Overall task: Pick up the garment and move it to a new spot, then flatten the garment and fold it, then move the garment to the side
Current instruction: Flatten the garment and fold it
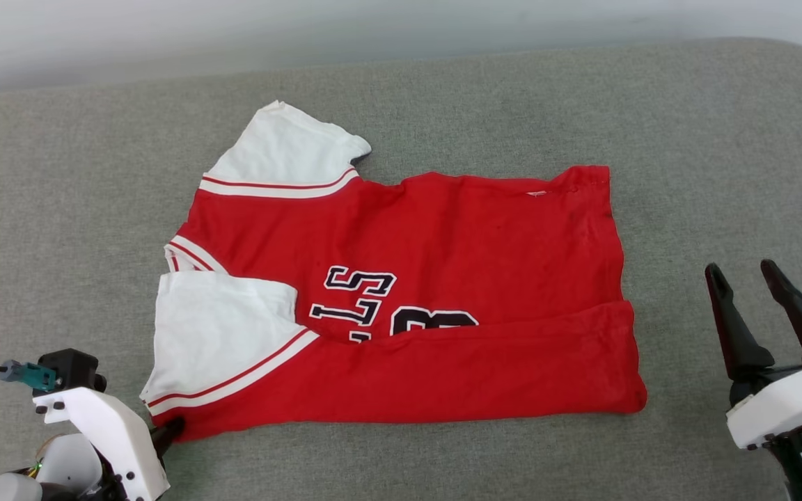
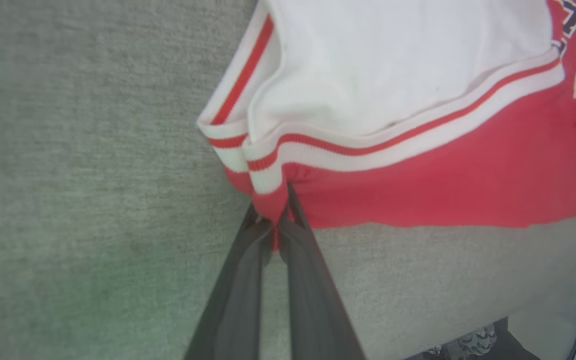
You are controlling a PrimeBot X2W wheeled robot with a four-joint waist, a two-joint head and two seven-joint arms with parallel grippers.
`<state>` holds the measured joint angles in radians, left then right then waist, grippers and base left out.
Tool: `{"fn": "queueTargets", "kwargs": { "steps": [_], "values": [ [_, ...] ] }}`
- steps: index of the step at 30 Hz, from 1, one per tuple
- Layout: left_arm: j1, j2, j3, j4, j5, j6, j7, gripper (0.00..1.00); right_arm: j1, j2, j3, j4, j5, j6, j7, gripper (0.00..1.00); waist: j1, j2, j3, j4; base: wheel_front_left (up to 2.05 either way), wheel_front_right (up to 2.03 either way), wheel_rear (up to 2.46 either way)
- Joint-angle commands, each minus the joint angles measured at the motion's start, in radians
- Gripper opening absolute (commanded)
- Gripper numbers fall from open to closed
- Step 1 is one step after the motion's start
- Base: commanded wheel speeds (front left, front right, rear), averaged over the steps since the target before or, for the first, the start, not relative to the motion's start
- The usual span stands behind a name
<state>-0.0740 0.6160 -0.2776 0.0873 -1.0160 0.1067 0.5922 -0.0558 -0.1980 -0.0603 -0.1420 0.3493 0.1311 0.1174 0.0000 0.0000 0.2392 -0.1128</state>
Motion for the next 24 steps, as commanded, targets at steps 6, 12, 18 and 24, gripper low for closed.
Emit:
{"fn": "queueTargets", "kwargs": {
  "steps": [6,12,18,24],
  "values": [
    [0.016,0.014,0.025,-0.048,0.031,0.004,-0.070,0.00,0.017,-0.082,-0.022,0.050,0.102,-0.001,0.244,1.00,0.0000,0.0000,-0.039,0.019,0.00,0.00,0.00],
    [0.033,0.045,0.034,-0.186,0.084,0.044,-0.098,0.00,-0.001,-0.135,-0.004,0.109,0.180,-0.001,0.514,1.00,0.0000,0.0000,-0.037,0.057,0.00,0.00,0.00],
    [0.018,0.031,0.005,-0.260,0.116,0.068,-0.092,0.00,-0.060,-0.117,0.087,0.186,0.218,-0.001,0.600,1.00,0.0000,0.0000,-0.009,0.090,0.00,0.00,0.00],
    [0.001,0.007,-0.025,-0.254,0.127,0.061,-0.094,0.00,-0.089,-0.092,0.178,0.310,0.257,-0.001,0.655,0.42,0.0000,0.0000,0.007,0.109,0.00,0.00,0.00]
  ]
}}
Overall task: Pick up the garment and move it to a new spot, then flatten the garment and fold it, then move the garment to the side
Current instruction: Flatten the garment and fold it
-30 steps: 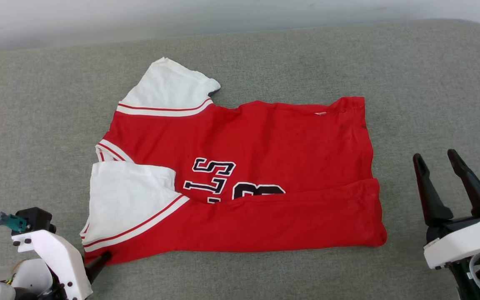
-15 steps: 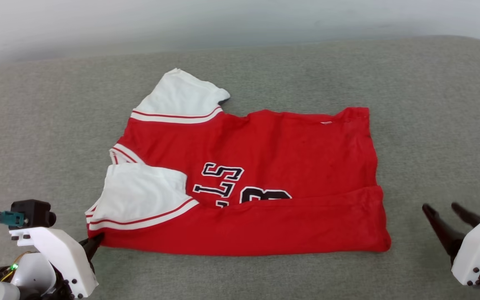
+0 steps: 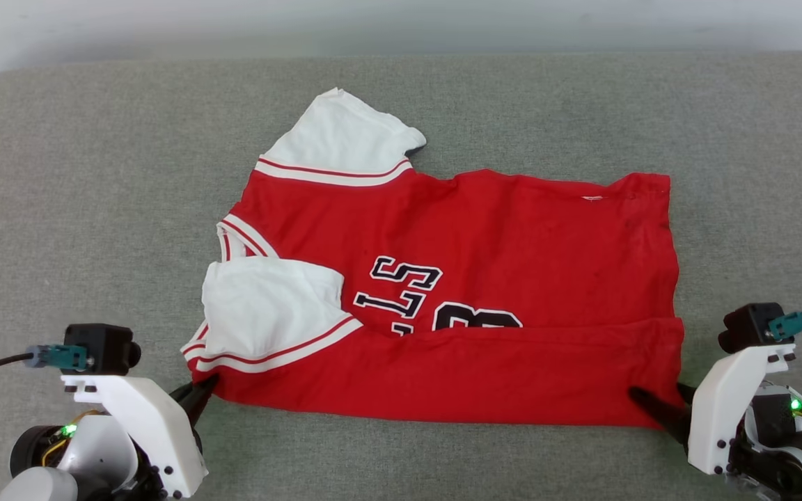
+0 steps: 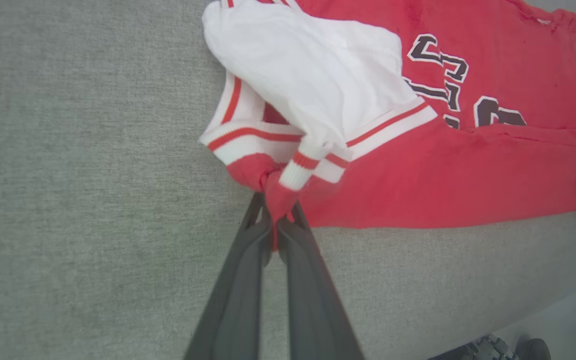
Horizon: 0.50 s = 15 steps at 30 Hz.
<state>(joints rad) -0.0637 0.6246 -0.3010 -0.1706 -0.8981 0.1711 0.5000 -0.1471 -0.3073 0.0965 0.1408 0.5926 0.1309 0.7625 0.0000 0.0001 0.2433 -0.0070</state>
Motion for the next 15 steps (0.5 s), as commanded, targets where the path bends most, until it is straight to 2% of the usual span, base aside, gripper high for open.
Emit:
{"fn": "queueTargets", "kwargs": {
  "steps": [1,8,15],
  "values": [
    [-0.011,-0.006,-0.004,0.008,0.007,-0.004,-0.004,0.00,0.000,0.020,0.032,0.039,0.018,0.000,0.013,0.00,0.0000,-0.0001,0.003,0.003,0.00,0.00,0.00],
    [0.004,-0.027,-0.009,0.037,-0.010,-0.017,-0.022,0.00,-0.039,-0.011,0.042,0.047,0.030,0.000,-0.041,0.00,0.0000,-0.0001,-0.032,-0.001,0.00,0.00,0.00],
    [0.070,-0.028,0.000,0.028,-0.012,0.001,-0.052,0.00,0.004,-0.042,0.031,0.002,0.026,0.000,-0.082,0.00,0.0000,-0.0001,-0.112,0.001,0.00,0.00,0.00]
  ]
}}
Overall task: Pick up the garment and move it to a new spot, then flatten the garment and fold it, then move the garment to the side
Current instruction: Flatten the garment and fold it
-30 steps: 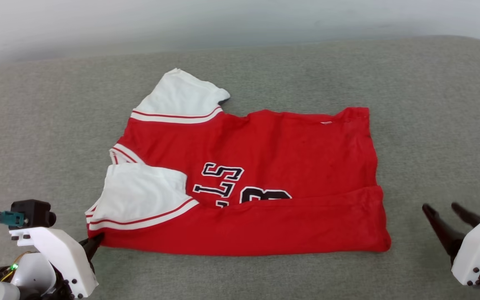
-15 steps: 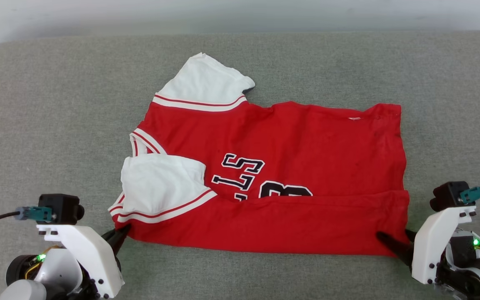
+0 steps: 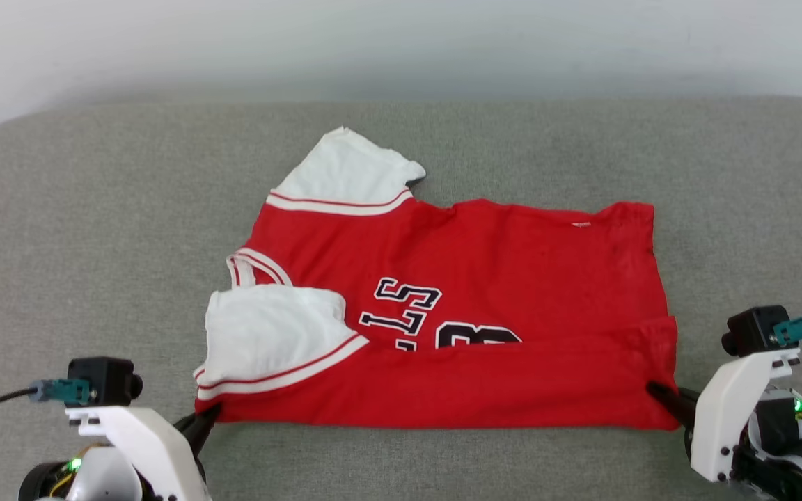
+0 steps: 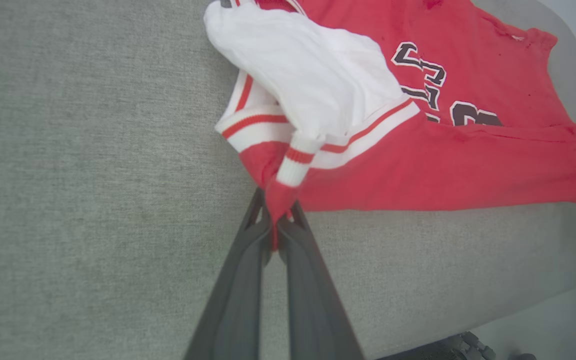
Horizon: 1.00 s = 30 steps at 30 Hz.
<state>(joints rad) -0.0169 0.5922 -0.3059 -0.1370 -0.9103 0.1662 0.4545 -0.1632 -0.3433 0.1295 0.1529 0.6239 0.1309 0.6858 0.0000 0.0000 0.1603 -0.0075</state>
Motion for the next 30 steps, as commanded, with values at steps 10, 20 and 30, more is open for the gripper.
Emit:
{"fn": "queueTargets", "kwargs": {
  "steps": [10,20,30],
  "values": [
    [0.161,-0.004,0.014,-0.025,-0.036,0.044,-0.016,0.00,0.144,-0.001,-0.032,-0.058,-0.020,0.000,0.039,0.00,0.0000,0.0000,-0.104,0.009,0.00,0.00,0.00],
    [0.103,-0.054,-0.014,0.075,-0.002,0.019,-0.080,1.00,0.164,0.023,-0.023,-0.059,-0.079,0.000,-0.133,1.00,0.0000,0.0000,-0.102,0.001,0.00,0.00,0.00],
    [-0.060,-0.062,0.042,0.049,0.118,0.064,-0.233,1.00,0.101,0.091,-0.116,-0.204,-0.225,0.000,-0.489,1.00,0.0000,0.0000,-0.058,-0.072,0.00,0.00,0.00]
  ]
}}
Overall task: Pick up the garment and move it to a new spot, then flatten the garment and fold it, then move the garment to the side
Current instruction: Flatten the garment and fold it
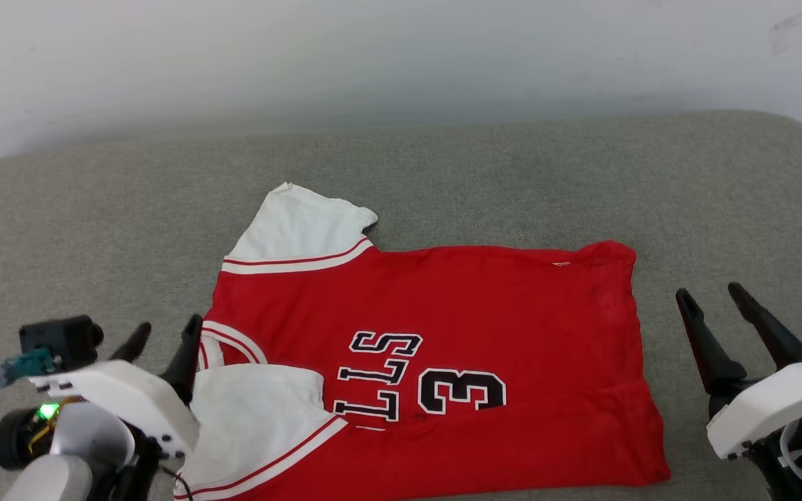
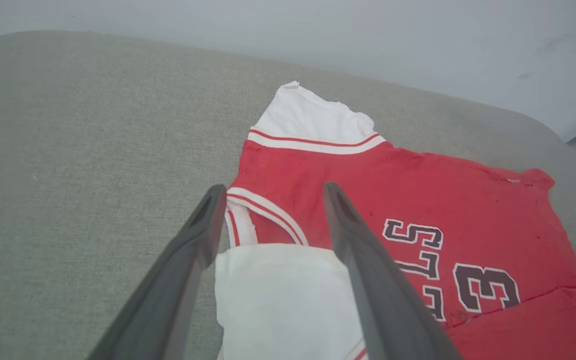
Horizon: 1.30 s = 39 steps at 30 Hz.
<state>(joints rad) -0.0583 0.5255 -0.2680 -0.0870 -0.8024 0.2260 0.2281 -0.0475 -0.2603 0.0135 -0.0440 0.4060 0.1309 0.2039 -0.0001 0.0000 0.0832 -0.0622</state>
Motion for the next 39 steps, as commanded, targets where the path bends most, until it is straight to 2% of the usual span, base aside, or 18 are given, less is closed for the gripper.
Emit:
{"fn": "queueTargets", "kwargs": {
  "steps": [1,5,8,14,19,25,29,32,35,38,39],
  "values": [
    [-0.044,0.003,0.009,-0.002,0.022,0.010,-0.020,1.00,-0.024,0.016,-0.010,-0.020,-0.018,0.000,-0.029,1.00,0.0001,0.0000,0.031,-0.026,0.00,0.00,0.00],
    [-0.156,-0.013,0.025,0.007,0.058,0.025,-0.059,1.00,-0.061,0.052,-0.041,-0.075,-0.061,0.000,-0.085,1.00,0.0001,0.0000,0.102,-0.064,0.00,0.00,0.00],
    [-0.259,-0.001,0.038,0.024,0.072,0.024,-0.054,1.00,-0.101,0.073,-0.049,-0.119,-0.075,0.000,-0.109,1.00,0.0001,0.0000,0.184,-0.097,0.00,0.00,0.00],
    [-0.475,0.056,0.027,0.103,0.082,-0.026,0.032,1.00,-0.178,0.094,-0.045,-0.164,-0.089,0.000,-0.148,1.00,0.0001,0.0000,0.327,-0.162,0.00,0.00,0.00],
    [-0.654,0.116,0.005,0.190,0.044,-0.098,0.196,1.00,-0.213,0.099,-0.034,-0.157,-0.085,0.000,-0.164,1.00,0.0001,0.0000,0.396,-0.212,0.00,0.00,0.00],
    [-0.816,0.210,-0.043,0.275,-0.009,-0.164,0.484,1.00,-0.227,0.110,-0.022,-0.132,-0.070,0.000,-0.181,1.00,0.0001,0.0000,0.446,-0.262,0.00,0.00,0.00],
    [-0.876,0.271,-0.075,0.309,-0.015,-0.147,0.674,1.00,-0.229,0.117,-0.011,-0.120,-0.057,0.000,-0.194,1.00,0.0001,0.0000,0.475,-0.287,0.00,0.00,0.00],
    [-0.889,0.306,-0.089,0.322,-0.013,-0.126,0.765,1.00,-0.234,0.117,-0.004,-0.111,-0.046,0.000,-0.204,1.00,0.0001,0.0000,0.497,-0.303,0.00,0.00,0.00],
    [-0.870,0.316,-0.099,0.343,-0.033,-0.098,0.837,1.00,-0.239,0.116,-0.003,-0.099,-0.037,0.000,-0.210,1.00,0.0001,0.0000,0.515,-0.310,0.00,0.00,0.00],
    [-0.816,0.287,-0.117,0.363,-0.071,-0.062,0.915,1.00,-0.241,0.112,-0.001,-0.087,-0.028,-0.001,-0.214,1.00,0.0001,0.0000,0.523,-0.314,0.00,0.00,0.00],
    [-0.801,0.276,-0.120,0.361,-0.083,-0.057,0.925,0.50,-0.242,0.111,0.001,-0.082,-0.023,0.000,-0.213,1.00,0.0001,0.0000,0.524,-0.314,0.00,0.00,0.00]
  ]
}}
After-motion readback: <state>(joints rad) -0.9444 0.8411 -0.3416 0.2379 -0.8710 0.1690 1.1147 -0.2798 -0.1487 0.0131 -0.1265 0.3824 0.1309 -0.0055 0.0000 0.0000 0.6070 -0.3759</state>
